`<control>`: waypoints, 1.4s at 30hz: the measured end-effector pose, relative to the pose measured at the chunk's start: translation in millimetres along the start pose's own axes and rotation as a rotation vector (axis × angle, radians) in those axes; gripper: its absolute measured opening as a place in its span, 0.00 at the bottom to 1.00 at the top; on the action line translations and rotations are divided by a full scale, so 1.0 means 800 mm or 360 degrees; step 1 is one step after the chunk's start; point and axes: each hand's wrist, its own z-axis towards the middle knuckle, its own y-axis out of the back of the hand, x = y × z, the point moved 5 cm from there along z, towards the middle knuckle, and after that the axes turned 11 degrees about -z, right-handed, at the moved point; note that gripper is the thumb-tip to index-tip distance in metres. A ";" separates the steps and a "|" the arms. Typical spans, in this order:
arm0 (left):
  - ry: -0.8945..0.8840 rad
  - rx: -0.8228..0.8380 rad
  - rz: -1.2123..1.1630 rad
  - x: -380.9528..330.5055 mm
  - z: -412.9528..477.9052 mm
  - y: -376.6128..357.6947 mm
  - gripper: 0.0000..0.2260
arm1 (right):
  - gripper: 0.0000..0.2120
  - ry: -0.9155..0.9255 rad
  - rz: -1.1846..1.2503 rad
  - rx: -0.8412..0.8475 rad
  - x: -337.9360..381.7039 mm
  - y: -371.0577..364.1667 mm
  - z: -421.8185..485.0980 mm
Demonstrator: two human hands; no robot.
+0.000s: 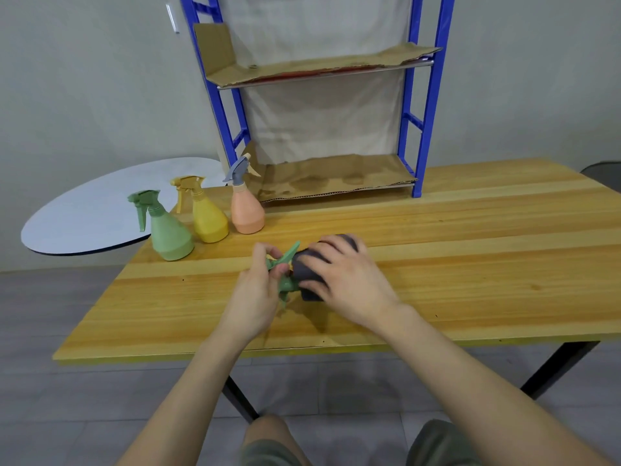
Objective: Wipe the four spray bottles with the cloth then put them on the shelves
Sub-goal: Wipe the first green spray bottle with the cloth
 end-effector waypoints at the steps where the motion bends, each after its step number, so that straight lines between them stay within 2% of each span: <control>1: -0.0006 -0.0011 0.0025 0.000 0.001 0.002 0.05 | 0.22 0.0090 -0.0036 0.0011 0.010 -0.001 0.005; 4: 0.0013 0.0019 -0.0005 0.006 0.000 0.008 0.05 | 0.21 0.0097 0.0110 0.0015 -0.003 0.002 0.007; 8: -0.0007 0.0081 -0.0001 0.002 -0.003 0.004 0.06 | 0.19 -0.0415 0.0365 0.0199 -0.063 0.002 0.000; 9: -0.0028 0.0082 0.0016 0.001 -0.001 0.002 0.06 | 0.19 -0.0445 0.0331 0.0223 -0.064 0.005 0.000; 10: -0.0049 0.0085 0.0036 -0.001 0.000 0.001 0.06 | 0.20 -0.0362 0.0233 0.0196 -0.056 0.009 0.001; 13: -0.0103 0.0104 0.0102 -0.008 0.002 -0.002 0.06 | 0.21 0.0140 0.0076 0.0049 -0.010 0.014 -0.002; 14: -0.0111 0.0127 0.0111 -0.009 0.001 -0.002 0.06 | 0.21 0.0158 0.0135 0.0030 -0.009 0.011 -0.003; 16: -0.0135 0.0188 0.0109 -0.009 -0.002 -0.001 0.08 | 0.20 -0.0119 0.0351 0.0055 -0.032 0.005 -0.004; 20: -0.0170 0.0283 0.0219 -0.005 -0.004 0.002 0.10 | 0.13 -0.0963 0.0888 0.0209 -0.094 -0.023 -0.037; 23: -0.0198 0.0285 0.0245 -0.006 -0.003 0.003 0.10 | 0.15 -0.1106 0.0950 0.0308 -0.109 -0.027 -0.047; 26: -0.0245 0.0268 0.0248 -0.013 -0.007 -0.003 0.10 | 0.18 -0.1246 0.1035 0.0139 -0.110 -0.010 -0.042; 28: -0.0274 0.0222 0.0253 -0.015 -0.010 -0.006 0.09 | 0.17 -0.1087 0.1022 0.0107 -0.091 -0.003 -0.041; 30: -0.0251 0.0158 0.0263 -0.013 -0.009 -0.003 0.08 | 0.16 -0.0973 0.0958 0.0191 -0.082 -0.014 -0.052; 33: -0.0127 0.0092 0.0222 -0.004 -0.002 0.006 0.06 | 0.17 -0.1086 0.0837 0.0322 -0.105 -0.019 -0.070; 34: -0.0072 0.0083 0.0194 -0.001 0.001 0.006 0.05 | 0.16 -0.1111 0.0767 0.0279 -0.113 -0.014 -0.072; 36: 0.0066 0.0068 0.0103 0.008 0.008 0.006 0.03 | 0.16 -0.1057 0.0619 0.0018 -0.109 0.004 -0.074; 38: 0.0261 0.0046 -0.0099 0.015 0.016 0.005 0.02 | 0.21 -0.0691 0.0518 -0.0226 -0.078 0.018 -0.067; 40: 0.0486 0.0055 -0.0393 0.016 0.018 0.000 0.04 | 0.28 -0.0207 0.0300 -0.0145 -0.045 0.007 -0.060; 42: 0.0647 0.0084 -0.0589 0.012 0.017 -0.003 0.06 | 0.35 0.0009 0.0169 0.0016 -0.030 -0.011 -0.060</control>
